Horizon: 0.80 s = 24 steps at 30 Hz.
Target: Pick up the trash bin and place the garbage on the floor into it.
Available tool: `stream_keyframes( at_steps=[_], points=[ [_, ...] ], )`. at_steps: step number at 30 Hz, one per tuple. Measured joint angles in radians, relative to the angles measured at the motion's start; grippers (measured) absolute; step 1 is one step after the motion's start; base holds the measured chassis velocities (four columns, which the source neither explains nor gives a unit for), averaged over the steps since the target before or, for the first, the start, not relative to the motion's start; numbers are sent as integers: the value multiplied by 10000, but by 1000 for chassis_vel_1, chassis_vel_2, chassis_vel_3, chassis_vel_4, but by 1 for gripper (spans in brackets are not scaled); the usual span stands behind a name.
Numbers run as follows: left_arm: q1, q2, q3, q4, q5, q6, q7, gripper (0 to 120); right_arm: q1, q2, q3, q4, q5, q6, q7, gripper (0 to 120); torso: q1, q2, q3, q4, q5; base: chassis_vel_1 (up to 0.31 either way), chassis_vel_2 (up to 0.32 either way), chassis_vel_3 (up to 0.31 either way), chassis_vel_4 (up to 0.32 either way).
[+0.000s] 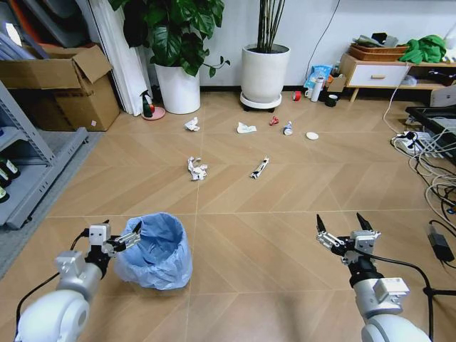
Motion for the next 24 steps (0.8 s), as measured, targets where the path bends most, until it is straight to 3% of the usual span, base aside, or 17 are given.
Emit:
stream_keyframes(
  at_steps=[9,12,18,24],
  points=[
    [-827,585,173,962,-803,1299,-144,100,40,-160,-270,-133,75,-133,90,100,0,0,0,1,-2,0,0,0,0],
    [-1433,1000,525,1915,-1187,1890,-158,100,37,-178,-306,-160,99,-159,151,100,0,0,0,-2,-2,0,0,0,0],
    [-2011,1238,1154,2993,-1133,1981,-223,100,34,-200,-307,-228,99,-176,241,100,0,0,1,1,-1,0,0,0,0],
    [-2341,1290,1436,3490,-1229,2227,-237,100,36,-129,-298,-227,92,-157,268,100,0,0,0,1,-2,0,0,0,0]
  ],
)
